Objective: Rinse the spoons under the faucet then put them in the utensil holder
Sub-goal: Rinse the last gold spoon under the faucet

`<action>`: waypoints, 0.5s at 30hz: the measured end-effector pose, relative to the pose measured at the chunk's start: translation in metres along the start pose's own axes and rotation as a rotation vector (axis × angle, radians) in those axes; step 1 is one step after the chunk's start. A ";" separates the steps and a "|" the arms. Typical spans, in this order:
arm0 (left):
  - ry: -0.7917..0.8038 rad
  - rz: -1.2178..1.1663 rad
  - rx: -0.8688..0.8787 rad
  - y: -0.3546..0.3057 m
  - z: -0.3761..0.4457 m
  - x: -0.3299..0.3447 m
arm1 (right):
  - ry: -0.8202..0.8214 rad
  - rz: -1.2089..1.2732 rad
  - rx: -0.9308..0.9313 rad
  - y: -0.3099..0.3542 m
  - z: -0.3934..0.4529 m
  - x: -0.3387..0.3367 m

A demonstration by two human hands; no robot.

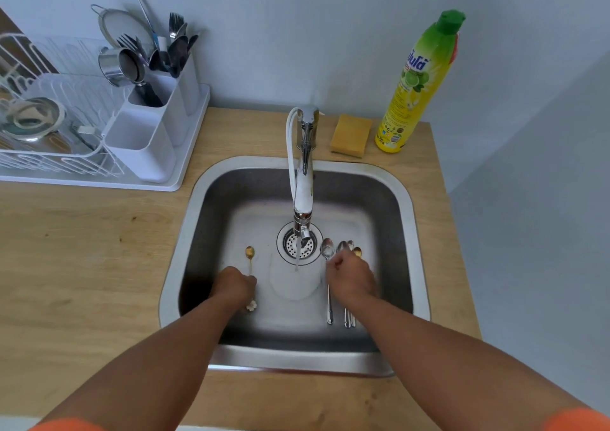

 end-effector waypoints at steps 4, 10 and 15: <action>0.077 -0.079 0.010 -0.010 -0.018 0.018 | 0.295 0.260 -0.093 0.035 -0.007 0.024; 0.188 -0.086 0.097 -0.022 -0.047 0.049 | 0.391 0.375 -0.031 0.053 -0.008 0.036; 0.279 -0.118 0.123 -0.029 -0.057 0.059 | 0.396 0.381 0.005 0.042 -0.010 0.036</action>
Point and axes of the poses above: each hand's wrist, its own z-axis towards the middle knuckle, its own x-axis out of the palm, y = z × x, the point moved 6 cm from there along z, towards the middle knuckle, and after that the axes turned 12 degrees about -z, right-handed, at the moved point
